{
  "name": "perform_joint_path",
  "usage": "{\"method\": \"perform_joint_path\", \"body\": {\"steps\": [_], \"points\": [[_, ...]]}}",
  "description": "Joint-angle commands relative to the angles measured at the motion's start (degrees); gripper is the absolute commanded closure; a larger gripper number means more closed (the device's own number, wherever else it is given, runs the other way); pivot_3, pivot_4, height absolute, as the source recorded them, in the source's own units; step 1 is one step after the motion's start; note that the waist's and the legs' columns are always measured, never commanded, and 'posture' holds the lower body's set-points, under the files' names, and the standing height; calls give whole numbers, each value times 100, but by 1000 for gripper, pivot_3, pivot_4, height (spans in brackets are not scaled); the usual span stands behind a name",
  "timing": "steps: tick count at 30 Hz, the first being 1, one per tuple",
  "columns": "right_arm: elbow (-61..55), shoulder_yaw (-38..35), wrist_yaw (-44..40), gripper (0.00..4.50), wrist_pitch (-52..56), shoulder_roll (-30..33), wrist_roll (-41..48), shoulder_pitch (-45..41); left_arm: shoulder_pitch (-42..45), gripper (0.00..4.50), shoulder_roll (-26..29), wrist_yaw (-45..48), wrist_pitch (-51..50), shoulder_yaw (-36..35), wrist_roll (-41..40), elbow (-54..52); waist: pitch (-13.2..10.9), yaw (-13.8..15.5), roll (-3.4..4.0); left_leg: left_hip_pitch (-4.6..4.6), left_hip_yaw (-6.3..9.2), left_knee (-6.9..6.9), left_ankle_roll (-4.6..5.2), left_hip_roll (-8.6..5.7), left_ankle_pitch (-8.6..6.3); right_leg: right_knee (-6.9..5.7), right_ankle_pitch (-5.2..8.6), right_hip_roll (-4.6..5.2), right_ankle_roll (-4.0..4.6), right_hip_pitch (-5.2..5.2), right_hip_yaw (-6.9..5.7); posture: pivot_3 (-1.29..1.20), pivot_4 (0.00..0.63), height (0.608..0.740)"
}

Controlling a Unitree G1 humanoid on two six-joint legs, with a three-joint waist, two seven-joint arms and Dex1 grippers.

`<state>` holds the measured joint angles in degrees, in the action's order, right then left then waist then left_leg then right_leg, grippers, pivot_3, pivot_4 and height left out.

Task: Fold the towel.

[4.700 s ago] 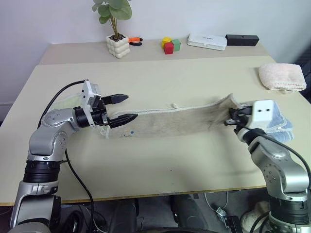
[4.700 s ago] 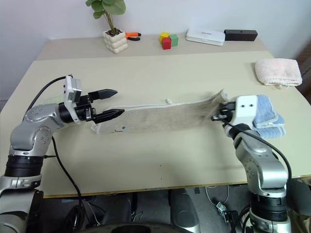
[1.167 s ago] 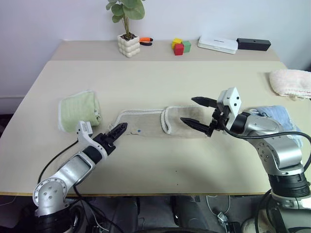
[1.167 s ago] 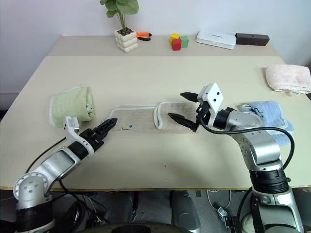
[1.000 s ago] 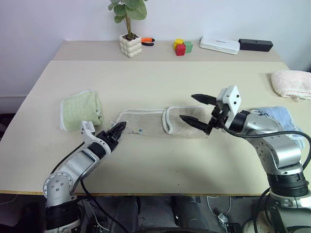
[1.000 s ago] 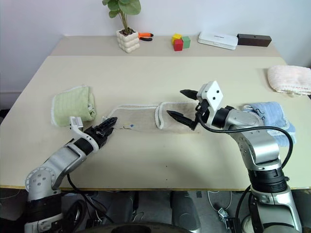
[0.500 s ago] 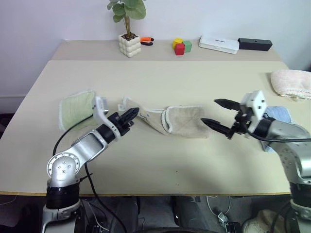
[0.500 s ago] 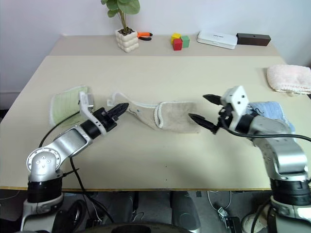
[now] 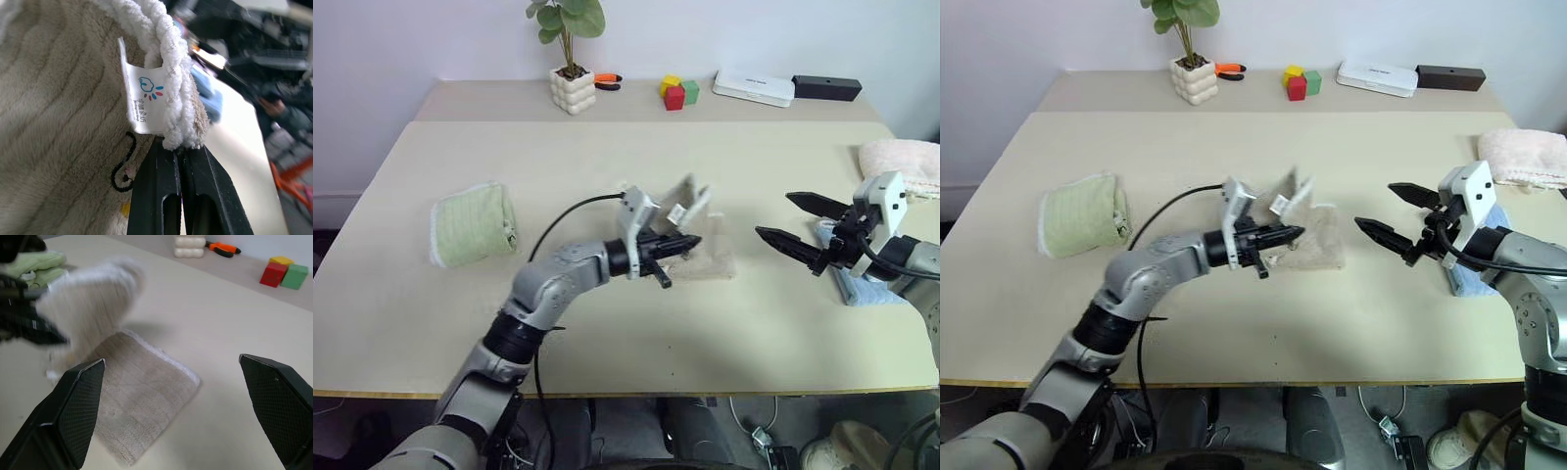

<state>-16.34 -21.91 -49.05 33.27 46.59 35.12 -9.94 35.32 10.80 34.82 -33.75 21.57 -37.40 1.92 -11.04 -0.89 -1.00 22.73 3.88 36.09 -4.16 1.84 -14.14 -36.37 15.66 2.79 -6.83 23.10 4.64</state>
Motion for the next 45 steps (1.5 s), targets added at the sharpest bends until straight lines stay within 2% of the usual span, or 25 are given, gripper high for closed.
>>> {"method": "perform_joint_path", "body": {"steps": [1, 5, 8, 15, 16, 19, 22, 26, 27, 29, 32, 36, 41, 45], "points": [[-361, -232, 151, 0, 64, 59, 171, -38, 176, 4434, -351, 449, 187, 150, 322, 324, -1, 4, 1, 1, 0, 0, 2, 0, -1, 1, 0, 0, -1, 1, 0, 0, 150, 740], [-517, -202, 338, 0, 120, 9, 187, -52, 336, 4434, -595, 673, 296, 363, 889, 918, -1, 11, 2, 3, 2, 3, 3, 0, -2, 1, -1, 0, -2, 1, -1, 0, 150, 740], [-516, -200, 441, 0, 117, 22, 205, -129, 378, 3665, -717, 728, 474, 343, 1223, 1232, -1, 0, 2, 5, 2, 4, 3, 0, -2, 2, -1, 0, -3, 1, -1, 0, 150, 740], [-363, -72, 554, 0, -21, -29, 118, -323, 251, 316, -882, 903, 417, 194, 1406, 1113, -1, 10, 2, 5, 3, 4, 3, 0, -2, 2, -5, 0, -10, 1, -1, 0, 150, 740], [-343, -38, 557, 0, -36, -40, 104, -341, 219, 35, -897, 973, 262, 125, 1267, 941, -1, 9, 2, 5, 3, 4, 3, 0, -2, 2, -6, 0, -11, 1, -1, 0, 150, 740], [-191, 55, 594, 0, -121, -101, 53, -482, 141, 35, -879, 1235, -126, -179, 801, 377, -2, -9, 4, 6, 3, 4, 3, 0, -2, 2, -8, 1, -15, 1, -1, 0, 150, 740], [-45, 112, 774, 0, -152, -265, 50, -669, 157, 35, -723, 1393, -223, -362, 712, 56, -1, -14, 8, 3, 3, 4, 3, 0, -1, -1, -10, 0, -18, 1, -1, 0, 150, 740], [22, 201, 1943, 0, -399, -1304, -191, -1167, 467, 35, -490, 1212, -504, -1158, 375, -15, -2, -54, 14, -5, 5, 4, 3, 4, -1, -8, -11, -6, -17, 1, 0, 0, 150, 740], [-17, 245, 2277, 249, -417, -1584, -291, -1232, 514, 264, -484, 1030, -606, -1334, 357, 97, -1, -42, 16, -4, 7, 4, 3, 4, -1, -14, -11, -6, -18, 2, 0, 0, 150, 740], [-189, 334, 2939, 821, -343, -2196, -295, -1313, 498, 824, -474, 541, -189, -1539, 769, 364, -1, -23, 17, -3, 9, 4, 3, 4, -1, -14, -10, -6, -18, 2, -2, 0, 150, 740], [-314, 617, 3756, 2337, -543, -2807, -862, -1276, 338, 2357, -561, -61, 196, -1713, 1160, 643, 0, -1, 18, -1, 10, 2, 2, 3, -1, -11, -11, -3, -20, 3, -2, 0, 150, 740], [-426, 1150, 4175, 4418, -813, -3216, -1472, -1000, 113, 4398, -771, -312, 444, -1482, 1512, 727, 0, 34, 20, 24, 11, 4, -1, 0, 1, -13, -14, 1, -24, 24, -6, 0, 150, 740], [-514, 1849, 4563, 4470, -955, -3650, -2119, -471, 216, 4456, -1490, -1177, 780, -1752, 1676, 1083, 1, 22, 19, 41, 15, 11, -4, -1, 3, -13, -19, 3, -28, 34, -9, 0, 150, 740], [-299, 2248, 4497, 4470, -1197, -3653, -2542, -62, 277, 4456, -1687, -1487, 947, -1741, 1866, 1252, 2, -30, 21, 34, 15, 7, -4, -1, 3, -13, -19, -1, -27, 32, -8, 0, 150, 740]]}}
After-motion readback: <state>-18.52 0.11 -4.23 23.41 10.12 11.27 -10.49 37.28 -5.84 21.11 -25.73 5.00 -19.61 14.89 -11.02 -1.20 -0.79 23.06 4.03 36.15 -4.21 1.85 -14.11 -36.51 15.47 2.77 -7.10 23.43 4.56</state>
